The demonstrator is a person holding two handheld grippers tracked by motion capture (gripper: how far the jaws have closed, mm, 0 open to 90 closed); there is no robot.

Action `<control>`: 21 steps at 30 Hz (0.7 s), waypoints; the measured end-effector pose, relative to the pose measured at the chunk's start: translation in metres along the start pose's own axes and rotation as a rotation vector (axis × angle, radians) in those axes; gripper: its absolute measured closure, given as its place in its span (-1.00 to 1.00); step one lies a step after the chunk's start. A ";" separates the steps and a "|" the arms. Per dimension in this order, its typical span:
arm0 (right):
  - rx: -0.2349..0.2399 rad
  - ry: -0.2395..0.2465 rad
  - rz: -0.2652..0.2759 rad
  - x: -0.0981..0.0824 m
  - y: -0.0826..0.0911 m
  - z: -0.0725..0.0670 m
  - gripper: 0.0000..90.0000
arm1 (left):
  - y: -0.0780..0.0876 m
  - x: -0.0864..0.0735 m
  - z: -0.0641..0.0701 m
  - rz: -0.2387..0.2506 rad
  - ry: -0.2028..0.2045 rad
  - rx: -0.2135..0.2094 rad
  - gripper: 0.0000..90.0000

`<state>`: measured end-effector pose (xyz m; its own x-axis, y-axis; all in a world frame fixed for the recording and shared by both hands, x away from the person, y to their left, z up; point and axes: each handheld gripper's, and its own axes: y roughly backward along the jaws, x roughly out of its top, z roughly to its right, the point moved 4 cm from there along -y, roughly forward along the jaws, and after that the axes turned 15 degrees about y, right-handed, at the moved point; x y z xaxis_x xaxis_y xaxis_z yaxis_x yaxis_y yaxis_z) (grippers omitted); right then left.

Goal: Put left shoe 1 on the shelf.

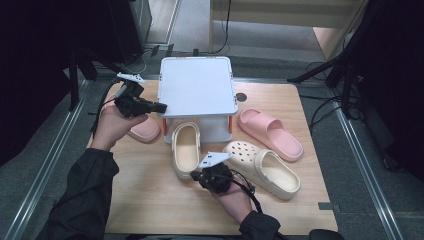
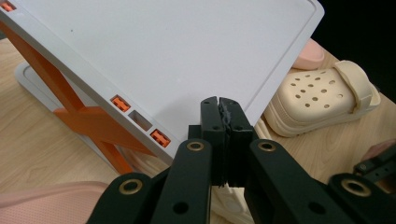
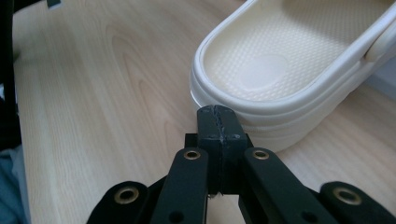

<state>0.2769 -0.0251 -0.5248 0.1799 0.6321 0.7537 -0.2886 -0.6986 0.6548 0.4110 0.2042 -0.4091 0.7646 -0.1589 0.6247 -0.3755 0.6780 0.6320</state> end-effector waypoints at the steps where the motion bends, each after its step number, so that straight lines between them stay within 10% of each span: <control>1: -0.002 -0.010 0.001 0.002 -0.001 0.003 1.00 | 0.000 0.000 0.000 0.000 -0.001 0.000 0.98; 11: -0.011 -0.095 0.021 0.019 -0.012 0.033 1.00 | 0.001 0.000 -0.001 -0.004 0.005 -0.004 0.98; 21: -0.030 -0.068 0.023 0.028 -0.023 0.039 1.00 | 0.001 0.000 0.000 -0.005 0.001 -0.002 0.98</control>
<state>0.3257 -0.0040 -0.5164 0.2362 0.5906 0.7716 -0.3211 -0.7020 0.6357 0.4106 0.2051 -0.4088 0.7669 -0.1615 0.6211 -0.3704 0.6789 0.6339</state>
